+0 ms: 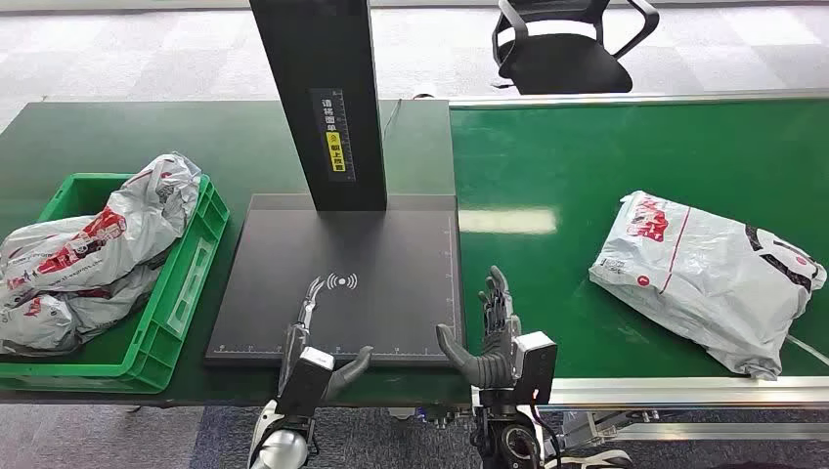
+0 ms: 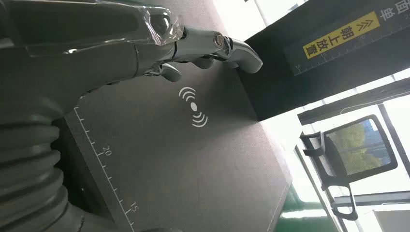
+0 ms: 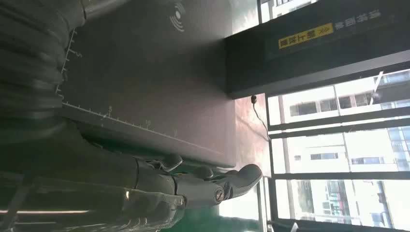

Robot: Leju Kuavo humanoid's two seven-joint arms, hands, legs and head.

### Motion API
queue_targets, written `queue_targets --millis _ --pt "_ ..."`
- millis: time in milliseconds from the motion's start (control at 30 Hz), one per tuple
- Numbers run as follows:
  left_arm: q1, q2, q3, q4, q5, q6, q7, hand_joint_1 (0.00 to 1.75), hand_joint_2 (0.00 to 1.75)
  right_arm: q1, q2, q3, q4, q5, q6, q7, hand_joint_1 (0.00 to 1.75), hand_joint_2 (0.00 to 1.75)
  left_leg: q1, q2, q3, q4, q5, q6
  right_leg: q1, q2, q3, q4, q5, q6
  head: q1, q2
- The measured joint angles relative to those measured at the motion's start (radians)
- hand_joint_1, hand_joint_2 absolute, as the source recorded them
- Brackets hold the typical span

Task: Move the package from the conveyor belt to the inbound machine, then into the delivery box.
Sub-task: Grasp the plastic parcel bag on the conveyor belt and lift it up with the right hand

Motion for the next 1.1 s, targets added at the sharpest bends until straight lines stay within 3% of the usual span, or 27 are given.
queue_targets --millis 100,333,400,500,567,667,833,1100 --pt "0.0 0.0 0.001 0.001 0.0 0.003 -0.001 0.0 1.75 0.0 -0.001 0.002 0.0 0.083 -0.089 0.017 0.0 1.75 0.0 0.0 0.0 0.0 0.0 0.0 0.0 0.0 0.0 0.0 0.0 0.0 0.0 0.0" --pt "0.009 -0.001 0.005 -0.021 -0.004 -0.002 0.01 0.0 1.75 -0.004 -0.021 0.031 -0.005 0.489 -0.362 0.18 0.0 1.75 0.0 0.0 0.0 0.0 0.0 0.0 0.0 0.0 0.0 0.0 0.0 0.0 0.0 0.0" --pt "0.014 -0.001 0.008 -0.031 -0.004 -0.004 0.01 0.0 1.75 -0.013 -0.036 0.039 -0.003 0.658 -0.425 0.3 0.0 1.75 0.0 0.0 0.0 0.0 0.0 0.0 0.0 0.0 0.001 0.0 0.0 0.0 0.0 0.0" --pt "0.024 -0.001 0.016 -0.049 -0.003 -0.011 0.011 0.0 1.75 -0.041 -0.063 0.047 0.029 0.984 -0.452 0.547 0.0 1.75 0.0 0.0 0.0 0.0 0.0 0.0 0.0 0.0 0.001 0.0 0.0 0.0 0.0 0.0" --pt "0.03 -0.002 0.02 -0.06 -0.003 -0.014 0.014 0.0 1.75 -0.061 -0.078 0.047 0.061 1.085 -0.445 0.606 0.0 1.75 0.0 0.0 0.001 0.0 0.0 0.0 0.0 0.0 0.001 0.0 0.0 0.0 0.0 0.0" --pt "0.039 -0.002 0.024 -0.072 -0.003 -0.016 0.015 0.0 1.75 -0.078 -0.096 0.044 0.086 1.059 -0.452 0.555 0.0 1.75 0.0 0.0 0.001 0.0 0.0 0.0 0.0 0.0 0.001 0.0 0.0 0.0 0.0 0.0" --pt "0.046 -0.002 0.028 -0.074 0.003 -0.013 0.004 0.0 1.75 -0.09 -0.13 0.008 0.08 0.894 -0.45 0.436 0.0 1.75 0.0 -0.001 0.001 0.0 0.0 0.0 0.0 0.0 0.002 0.0 0.0 0.0 0.0 0.0" --pt "0.046 -0.002 0.028 -0.074 0.004 -0.012 0.001 0.0 1.75 -0.101 -0.157 -0.021 0.073 0.865 -0.452 0.414 0.0 1.75 0.0 -0.001 0.001 0.0 0.0 0.0 0.0 0.0 0.001 0.0 0.0 0.0 0.0 0.0"
